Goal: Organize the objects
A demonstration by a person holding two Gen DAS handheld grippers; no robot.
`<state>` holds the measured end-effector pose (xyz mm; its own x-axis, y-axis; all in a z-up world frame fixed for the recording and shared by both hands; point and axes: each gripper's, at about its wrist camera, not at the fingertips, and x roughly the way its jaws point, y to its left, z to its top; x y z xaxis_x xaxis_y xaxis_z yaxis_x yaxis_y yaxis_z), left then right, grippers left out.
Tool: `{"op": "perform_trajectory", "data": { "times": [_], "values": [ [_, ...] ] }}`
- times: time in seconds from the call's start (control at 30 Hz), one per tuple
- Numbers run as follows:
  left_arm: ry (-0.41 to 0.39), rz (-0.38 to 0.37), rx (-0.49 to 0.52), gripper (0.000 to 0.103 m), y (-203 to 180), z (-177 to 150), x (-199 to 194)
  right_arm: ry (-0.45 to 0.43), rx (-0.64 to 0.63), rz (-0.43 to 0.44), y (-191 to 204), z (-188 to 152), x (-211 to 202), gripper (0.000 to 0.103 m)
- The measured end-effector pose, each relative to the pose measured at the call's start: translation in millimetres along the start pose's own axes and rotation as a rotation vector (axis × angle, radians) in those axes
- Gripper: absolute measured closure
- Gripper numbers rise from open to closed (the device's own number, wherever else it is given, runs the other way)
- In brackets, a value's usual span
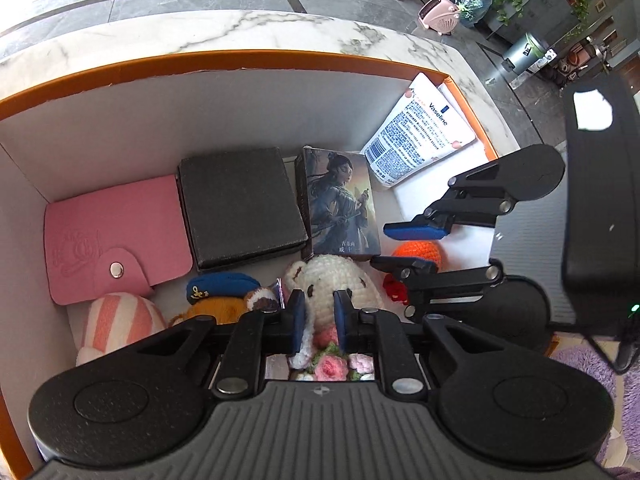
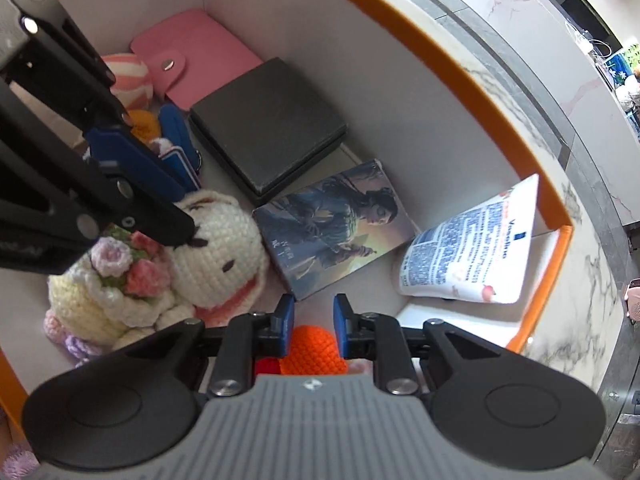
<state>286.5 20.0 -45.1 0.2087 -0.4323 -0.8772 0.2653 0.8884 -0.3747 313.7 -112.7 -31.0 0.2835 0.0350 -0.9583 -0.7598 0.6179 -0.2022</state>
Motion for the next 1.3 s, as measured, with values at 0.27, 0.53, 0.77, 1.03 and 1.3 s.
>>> {"op": "perform_trajectory", "data": {
  "times": [0.27, 0.53, 0.77, 1.03, 1.3],
  "values": [
    [0.000, -0.006, -0.001, 0.084, 1, 1, 0, -0.035, -0.020, -0.018, -9, 10, -20, 0.077],
    [-0.006, -0.020, -0.006, 0.084, 3, 0, 0, 0.023, -0.188, -0.134, 1, 19, -10, 0.092],
    [-0.007, -0.035, -0.007, 0.085, 5, 1, 0, 0.056, -0.238, -0.184, 6, 23, 6, 0.098],
    [-0.010, -0.039, -0.004, 0.085, 2, 2, 1, 0.005, -0.327, -0.212, 14, 15, 1, 0.103],
    [-0.013, -0.044, -0.005, 0.086, 3, 0, 2, 0.011, -0.434, -0.286, 16, 17, 0, 0.103]
  ]
}}
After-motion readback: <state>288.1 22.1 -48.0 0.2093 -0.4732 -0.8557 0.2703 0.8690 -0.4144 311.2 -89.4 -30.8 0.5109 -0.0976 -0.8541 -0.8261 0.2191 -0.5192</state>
